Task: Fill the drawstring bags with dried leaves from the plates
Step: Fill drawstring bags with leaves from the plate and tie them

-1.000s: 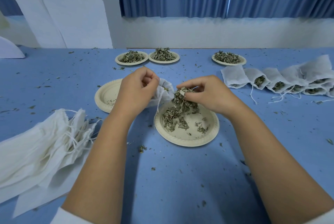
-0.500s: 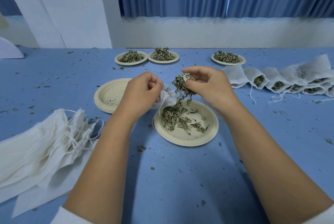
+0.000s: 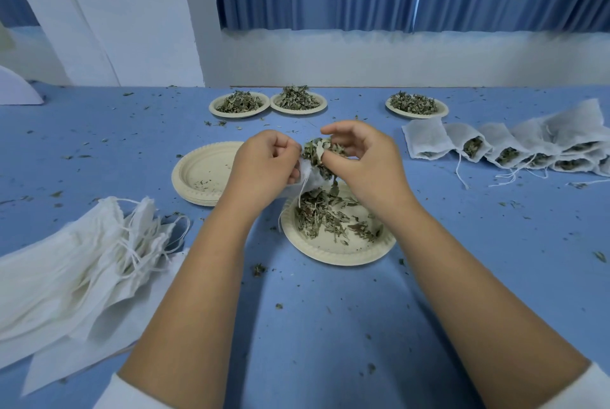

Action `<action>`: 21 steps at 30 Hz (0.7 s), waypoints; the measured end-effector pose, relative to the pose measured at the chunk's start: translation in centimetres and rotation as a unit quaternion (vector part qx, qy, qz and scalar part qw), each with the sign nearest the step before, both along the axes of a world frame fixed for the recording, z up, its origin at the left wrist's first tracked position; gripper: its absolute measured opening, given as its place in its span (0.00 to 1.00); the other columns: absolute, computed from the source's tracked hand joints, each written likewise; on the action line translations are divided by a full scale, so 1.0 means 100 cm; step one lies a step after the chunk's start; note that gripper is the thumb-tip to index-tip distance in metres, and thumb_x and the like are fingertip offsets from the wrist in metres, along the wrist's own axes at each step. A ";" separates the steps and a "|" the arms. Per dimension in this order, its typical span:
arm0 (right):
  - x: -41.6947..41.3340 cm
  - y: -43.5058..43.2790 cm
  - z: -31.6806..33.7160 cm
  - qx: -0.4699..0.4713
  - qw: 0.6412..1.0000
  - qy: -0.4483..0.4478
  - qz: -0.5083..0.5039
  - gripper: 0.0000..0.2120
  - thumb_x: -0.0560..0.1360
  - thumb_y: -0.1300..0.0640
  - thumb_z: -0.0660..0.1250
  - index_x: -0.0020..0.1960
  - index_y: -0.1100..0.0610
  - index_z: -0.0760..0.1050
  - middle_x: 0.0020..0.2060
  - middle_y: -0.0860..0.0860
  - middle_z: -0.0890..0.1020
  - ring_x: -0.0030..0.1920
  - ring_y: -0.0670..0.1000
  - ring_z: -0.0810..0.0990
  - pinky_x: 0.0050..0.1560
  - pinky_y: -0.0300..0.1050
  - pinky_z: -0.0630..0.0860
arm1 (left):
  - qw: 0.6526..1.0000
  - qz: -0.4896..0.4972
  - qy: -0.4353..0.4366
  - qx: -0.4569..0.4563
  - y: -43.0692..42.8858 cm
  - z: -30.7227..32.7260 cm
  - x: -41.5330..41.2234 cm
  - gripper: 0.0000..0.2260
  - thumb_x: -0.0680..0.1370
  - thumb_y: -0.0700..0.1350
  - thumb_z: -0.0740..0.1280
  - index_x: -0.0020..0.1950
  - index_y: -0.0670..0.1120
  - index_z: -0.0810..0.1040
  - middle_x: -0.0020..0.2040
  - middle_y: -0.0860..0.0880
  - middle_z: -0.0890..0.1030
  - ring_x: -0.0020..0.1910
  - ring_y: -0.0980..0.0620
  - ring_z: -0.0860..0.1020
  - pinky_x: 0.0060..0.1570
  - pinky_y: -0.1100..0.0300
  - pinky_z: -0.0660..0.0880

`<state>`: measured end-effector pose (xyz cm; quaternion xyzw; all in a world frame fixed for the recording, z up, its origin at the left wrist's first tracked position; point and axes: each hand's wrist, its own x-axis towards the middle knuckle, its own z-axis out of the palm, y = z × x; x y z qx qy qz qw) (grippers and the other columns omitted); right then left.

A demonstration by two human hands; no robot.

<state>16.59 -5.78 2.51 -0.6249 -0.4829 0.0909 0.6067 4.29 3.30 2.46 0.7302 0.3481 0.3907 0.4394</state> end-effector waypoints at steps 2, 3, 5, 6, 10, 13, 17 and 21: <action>-0.001 0.002 -0.002 -0.011 0.999 -0.026 -0.016 0.16 0.69 0.64 0.72 0.44 0.43 0.75 0.40 0.41 0.81 0.44 0.38 0.80 0.49 0.35 0.75 | 1.000 0.003 -0.005 0.000 -0.001 0.000 0.000 0.08 0.80 0.39 0.63 0.43 0.47 0.78 0.26 0.56 0.79 0.25 0.62 0.77 0.28 0.71 0.73; -0.001 0.002 -0.003 -0.015 0.999 -0.035 -0.020 0.15 0.69 0.64 0.72 0.43 0.44 0.75 0.39 0.40 0.82 0.43 0.38 0.80 0.47 0.34 0.74 | 1.000 0.004 -0.006 0.002 -0.001 0.000 0.000 0.08 0.80 0.38 0.63 0.43 0.47 0.78 0.26 0.56 0.79 0.25 0.61 0.77 0.28 0.70 0.73; 0.000 0.003 -0.005 -0.022 0.998 -0.052 -0.019 0.14 0.69 0.65 0.73 0.41 0.45 0.77 0.37 0.39 0.82 0.40 0.36 0.79 0.43 0.32 0.74 | 1.000 0.000 -0.005 0.009 -0.001 0.000 0.001 0.08 0.80 0.39 0.63 0.43 0.47 0.77 0.26 0.56 0.79 0.25 0.61 0.77 0.29 0.69 0.73; 0.001 0.003 -0.006 -0.028 0.998 -0.056 -0.016 0.13 0.69 0.64 0.74 0.40 0.46 0.79 0.36 0.39 0.83 0.38 0.36 0.79 0.41 0.31 0.73 | 1.000 -0.005 -0.002 0.014 -0.001 0.000 0.001 0.08 0.80 0.39 0.62 0.43 0.47 0.77 0.27 0.56 0.79 0.26 0.61 0.77 0.30 0.68 0.74; 0.004 0.003 -0.009 -0.069 0.995 -0.066 -0.004 0.09 0.69 0.63 0.75 0.40 0.49 0.83 0.35 0.41 0.83 0.34 0.37 0.78 0.39 0.32 0.74 | 0.999 -0.026 0.015 0.031 -0.003 -0.002 0.001 0.07 0.80 0.39 0.63 0.44 0.47 0.77 0.27 0.56 0.79 0.28 0.60 0.77 0.35 0.65 0.77; 0.005 0.002 -0.010 -0.099 0.988 -0.116 -0.017 0.07 0.68 0.65 0.74 0.43 0.54 0.85 0.34 0.40 0.81 0.35 0.38 0.77 0.41 0.33 0.74 | 0.997 -0.049 0.028 0.046 -0.007 -0.002 0.002 0.05 0.80 0.41 0.64 0.46 0.46 0.77 0.29 0.55 0.79 0.29 0.59 0.77 0.39 0.61 0.78; 0.005 0.003 -0.011 -0.136 0.968 -0.211 -0.030 0.08 0.68 0.66 0.72 0.46 0.58 0.84 0.42 0.50 0.79 0.43 0.47 0.75 0.48 0.42 0.72 | 0.993 -0.073 0.060 0.071 -0.012 -0.004 0.005 0.05 0.79 0.40 0.64 0.45 0.47 0.77 0.31 0.54 0.79 0.30 0.60 0.77 0.42 0.57 0.79; 0.010 0.001 -0.006 -0.174 0.975 -0.135 -0.007 0.11 0.70 0.63 0.72 0.51 0.53 0.84 0.37 0.41 0.76 0.36 0.38 0.75 0.36 0.25 0.66 | 0.995 -0.049 0.068 0.062 -0.007 -0.006 0.004 0.05 0.80 0.43 0.65 0.45 0.47 0.77 0.29 0.56 0.79 0.32 0.57 0.78 0.46 0.51 0.79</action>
